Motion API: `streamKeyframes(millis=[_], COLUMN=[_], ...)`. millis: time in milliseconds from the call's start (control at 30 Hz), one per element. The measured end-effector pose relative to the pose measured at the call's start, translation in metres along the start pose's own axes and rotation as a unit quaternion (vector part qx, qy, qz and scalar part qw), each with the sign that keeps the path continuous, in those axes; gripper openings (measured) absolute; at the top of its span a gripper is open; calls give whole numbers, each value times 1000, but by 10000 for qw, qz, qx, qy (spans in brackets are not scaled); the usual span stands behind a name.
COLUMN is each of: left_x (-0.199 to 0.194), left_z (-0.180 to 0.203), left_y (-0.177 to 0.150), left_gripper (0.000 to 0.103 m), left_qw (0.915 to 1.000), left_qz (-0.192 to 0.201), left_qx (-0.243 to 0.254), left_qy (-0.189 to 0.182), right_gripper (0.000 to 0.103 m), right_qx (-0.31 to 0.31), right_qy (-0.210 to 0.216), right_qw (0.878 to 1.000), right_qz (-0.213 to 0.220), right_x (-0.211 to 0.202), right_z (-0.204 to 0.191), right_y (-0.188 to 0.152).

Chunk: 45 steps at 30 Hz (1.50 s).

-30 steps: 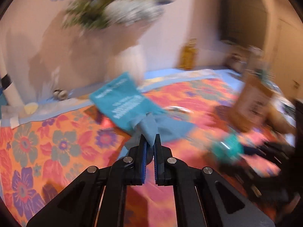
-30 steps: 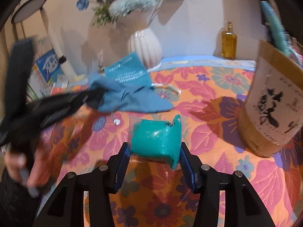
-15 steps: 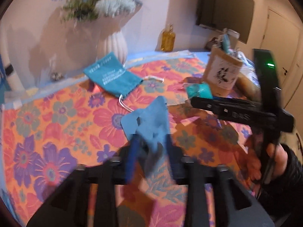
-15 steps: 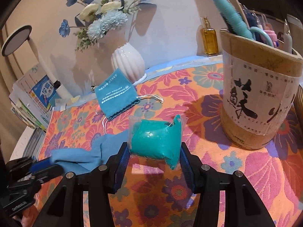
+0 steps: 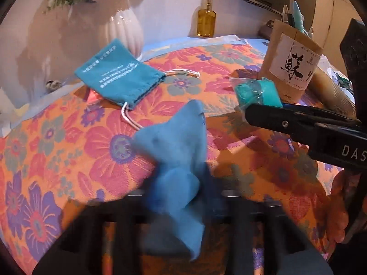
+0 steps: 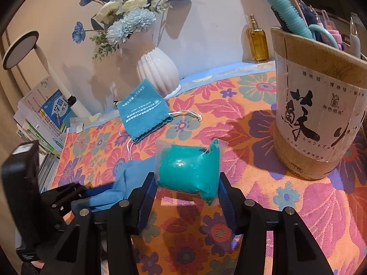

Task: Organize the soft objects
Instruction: 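Lift the blue cloth with left gripper while right gripper lifts the teal packet, then carry the cloth and teal packet over the glass bowl and open both grippers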

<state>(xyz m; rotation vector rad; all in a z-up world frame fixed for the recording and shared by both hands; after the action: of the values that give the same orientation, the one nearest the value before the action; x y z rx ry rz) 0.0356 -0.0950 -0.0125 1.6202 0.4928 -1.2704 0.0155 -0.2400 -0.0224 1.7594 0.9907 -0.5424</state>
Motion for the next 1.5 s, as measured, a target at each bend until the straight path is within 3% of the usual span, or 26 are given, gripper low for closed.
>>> streamKeyframes(millis=[33, 167, 367, 600, 767, 1100, 1500], left_x=[-3, -30, -91, -152, -175, -172, -139], left_z=[-1, 3, 32, 83, 127, 202, 250], left_y=[0, -5, -2, 22, 33, 66, 102], left_gripper=[8, 7, 7, 7, 7, 7, 7], left_qw=[9999, 9979, 9940, 9830, 9736, 9654, 9640], left_qz=[26, 451, 1084, 1799, 2170, 2380, 2249], left_qx=[-63, -202, 48, 272, 547, 1035, 1415], left_qy=[-83, -428, -161, 263, 452, 255, -19], right_gripper=[51, 51, 51, 51, 51, 51, 51], right_qx=[-31, 12, 277, 236, 300, 820, 1291], right_qy=[19, 187, 343, -110, -733, -1383, -1711], right_qw=[10000, 9992, 9973, 9893, 9777, 9615, 9538], right_qz=[50, 343, 587, 1433, 1947, 2228, 2104], right_x=[-2, -21, -64, -151, -206, -258, -255], right_z=[-1, -2, 6, 15, 36, 105, 165], right_y=[0, -3, -10, -4, -6, -10, -6])
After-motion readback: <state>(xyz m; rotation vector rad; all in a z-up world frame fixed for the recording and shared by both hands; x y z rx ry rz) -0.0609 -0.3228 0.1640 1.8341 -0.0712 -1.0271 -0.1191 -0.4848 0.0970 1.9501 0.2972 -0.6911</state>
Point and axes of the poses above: each gripper's, at about its wrist camera, not at the fingertips, and x roughly the way its jaws point, z to its right, y to its top, the point moved 2 cm from there along x, roughly the way its jaws point, and after that the axes turned 10 degrees about -z, right-handed, at the moved point
